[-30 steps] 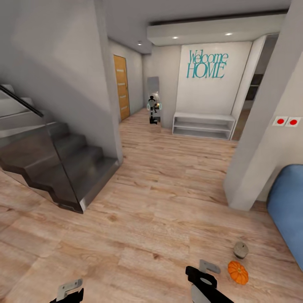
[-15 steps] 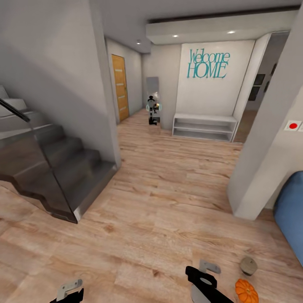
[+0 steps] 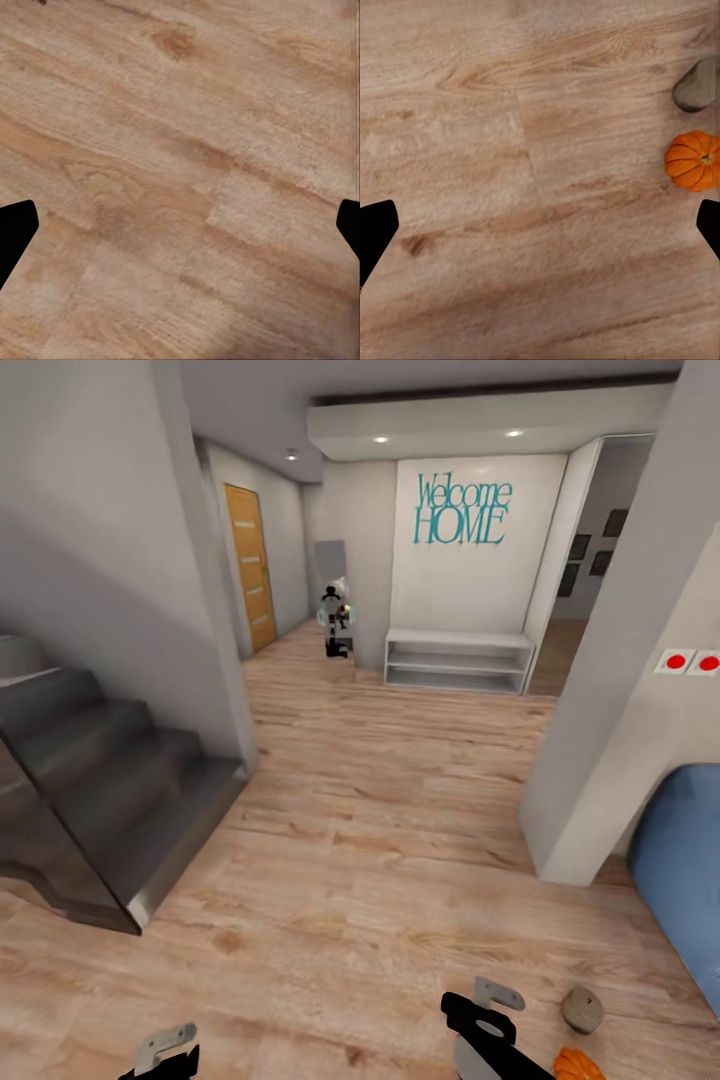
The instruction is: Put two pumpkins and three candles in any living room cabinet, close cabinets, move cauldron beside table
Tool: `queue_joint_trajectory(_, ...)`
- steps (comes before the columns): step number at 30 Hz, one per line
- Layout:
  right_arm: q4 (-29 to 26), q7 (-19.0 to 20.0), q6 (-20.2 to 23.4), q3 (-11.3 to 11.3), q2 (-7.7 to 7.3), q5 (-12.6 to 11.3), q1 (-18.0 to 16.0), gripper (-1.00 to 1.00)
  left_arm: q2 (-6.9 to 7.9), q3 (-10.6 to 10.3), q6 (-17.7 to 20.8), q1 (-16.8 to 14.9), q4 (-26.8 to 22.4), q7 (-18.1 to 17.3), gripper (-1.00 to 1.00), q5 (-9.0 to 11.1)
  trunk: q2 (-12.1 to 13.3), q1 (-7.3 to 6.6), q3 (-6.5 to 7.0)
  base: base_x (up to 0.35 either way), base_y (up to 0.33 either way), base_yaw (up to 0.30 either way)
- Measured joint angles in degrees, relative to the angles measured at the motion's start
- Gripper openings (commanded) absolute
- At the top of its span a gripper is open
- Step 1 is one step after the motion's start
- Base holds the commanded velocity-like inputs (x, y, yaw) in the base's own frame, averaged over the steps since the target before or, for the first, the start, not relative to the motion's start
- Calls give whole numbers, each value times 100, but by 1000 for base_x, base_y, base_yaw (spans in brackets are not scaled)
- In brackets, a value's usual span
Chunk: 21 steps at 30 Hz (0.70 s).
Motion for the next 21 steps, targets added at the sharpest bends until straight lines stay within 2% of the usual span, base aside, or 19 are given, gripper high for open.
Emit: queue_joint_trajectory(21, 9, 0, 9, -7, -18, -16, 0, 100, 2, 2, 0, 0, 0, 0, 100, 0, 0, 0, -65, 333, 0, -259)
